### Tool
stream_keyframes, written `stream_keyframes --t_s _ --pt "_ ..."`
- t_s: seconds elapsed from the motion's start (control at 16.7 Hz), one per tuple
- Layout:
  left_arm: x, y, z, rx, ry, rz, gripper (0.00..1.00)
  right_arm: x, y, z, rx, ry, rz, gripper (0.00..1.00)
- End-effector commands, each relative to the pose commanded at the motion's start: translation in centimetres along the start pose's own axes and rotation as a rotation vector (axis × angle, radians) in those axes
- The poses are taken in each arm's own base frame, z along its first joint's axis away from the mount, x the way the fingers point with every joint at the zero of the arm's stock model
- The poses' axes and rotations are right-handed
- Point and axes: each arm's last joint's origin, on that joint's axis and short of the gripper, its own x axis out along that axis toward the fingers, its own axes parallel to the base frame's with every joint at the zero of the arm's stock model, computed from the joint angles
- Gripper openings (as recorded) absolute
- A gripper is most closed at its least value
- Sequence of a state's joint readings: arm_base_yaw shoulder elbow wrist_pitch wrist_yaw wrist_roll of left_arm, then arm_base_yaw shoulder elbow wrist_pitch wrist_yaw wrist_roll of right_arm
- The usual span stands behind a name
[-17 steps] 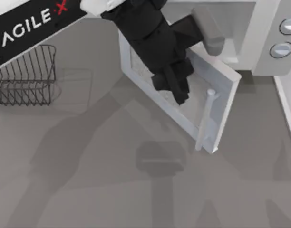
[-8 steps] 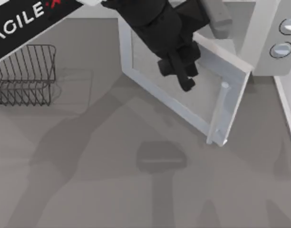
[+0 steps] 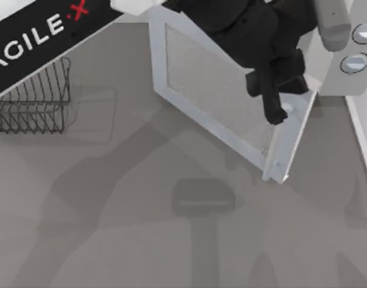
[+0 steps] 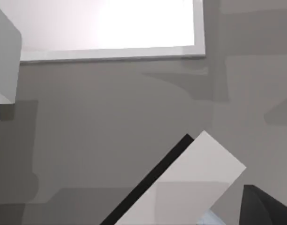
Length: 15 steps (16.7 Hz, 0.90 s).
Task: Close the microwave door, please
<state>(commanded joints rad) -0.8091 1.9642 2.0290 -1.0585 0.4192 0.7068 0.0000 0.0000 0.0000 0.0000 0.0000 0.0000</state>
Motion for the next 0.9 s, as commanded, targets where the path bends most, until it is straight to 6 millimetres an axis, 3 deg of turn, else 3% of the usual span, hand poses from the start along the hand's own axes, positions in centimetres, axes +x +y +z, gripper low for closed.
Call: stream_keyframes --t_s 0.36,0.66,0.9 --pt "1.4 3.1 -3.6 -0.213 0.166 0.029 0.00 0.0 0.0 0.0 0.000 0.000 0.000 1.00" --pt "1.5 3.1 -3.7 -0.216 0.172 0.026 0.00 0.0 0.0 0.0 0.000 0.000 0.000 1.00" --pt "3.6 2.4 -3.6 -0.229 0.218 -0.048 0.00 0.0 0.0 0.0 0.000 0.000 0.000 1.00"
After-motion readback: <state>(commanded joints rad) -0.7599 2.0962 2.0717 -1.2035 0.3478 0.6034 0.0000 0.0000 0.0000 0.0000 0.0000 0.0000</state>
